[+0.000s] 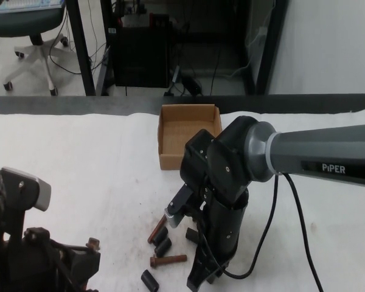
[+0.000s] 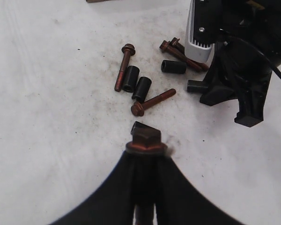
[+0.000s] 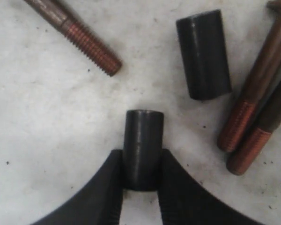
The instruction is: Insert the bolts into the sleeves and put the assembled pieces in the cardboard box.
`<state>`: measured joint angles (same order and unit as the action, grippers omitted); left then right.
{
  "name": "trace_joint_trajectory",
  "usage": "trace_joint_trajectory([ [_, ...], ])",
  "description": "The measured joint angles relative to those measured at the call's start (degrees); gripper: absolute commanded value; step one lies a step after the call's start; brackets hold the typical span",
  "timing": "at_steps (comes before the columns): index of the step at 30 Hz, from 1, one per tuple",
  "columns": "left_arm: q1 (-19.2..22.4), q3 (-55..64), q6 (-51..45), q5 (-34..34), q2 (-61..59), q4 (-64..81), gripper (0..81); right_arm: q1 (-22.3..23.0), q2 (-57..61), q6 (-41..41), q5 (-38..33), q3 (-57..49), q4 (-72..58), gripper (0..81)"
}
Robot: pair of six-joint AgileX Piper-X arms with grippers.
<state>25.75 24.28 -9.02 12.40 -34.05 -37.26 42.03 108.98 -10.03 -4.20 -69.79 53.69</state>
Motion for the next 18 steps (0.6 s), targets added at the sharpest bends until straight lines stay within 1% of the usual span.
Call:
trace_joint_trajectory([
  [2,0.0,0.0,0.0,0.0,0.0,0.0,0.4,0.0,0.0,0.0,-0.07,0.0,0.13,38.9],
  [9,0.0,0.0,0.0,0.0,0.0,0.0,0.4,0.0,-0.13,0.0,0.06,0.0,0.13,38.2],
  [13,0.0,0.0,0.0,0.0,0.0,0.0,0.4,0.0,-0.13,-3.33,1.3,0.0,0.13,38.2],
  [18,0.0,0.0,0.0,0.0,0.0,0.0,0.4,0.0,-0.13,-5.31,1.4,0.0,-0.07,38.2],
])
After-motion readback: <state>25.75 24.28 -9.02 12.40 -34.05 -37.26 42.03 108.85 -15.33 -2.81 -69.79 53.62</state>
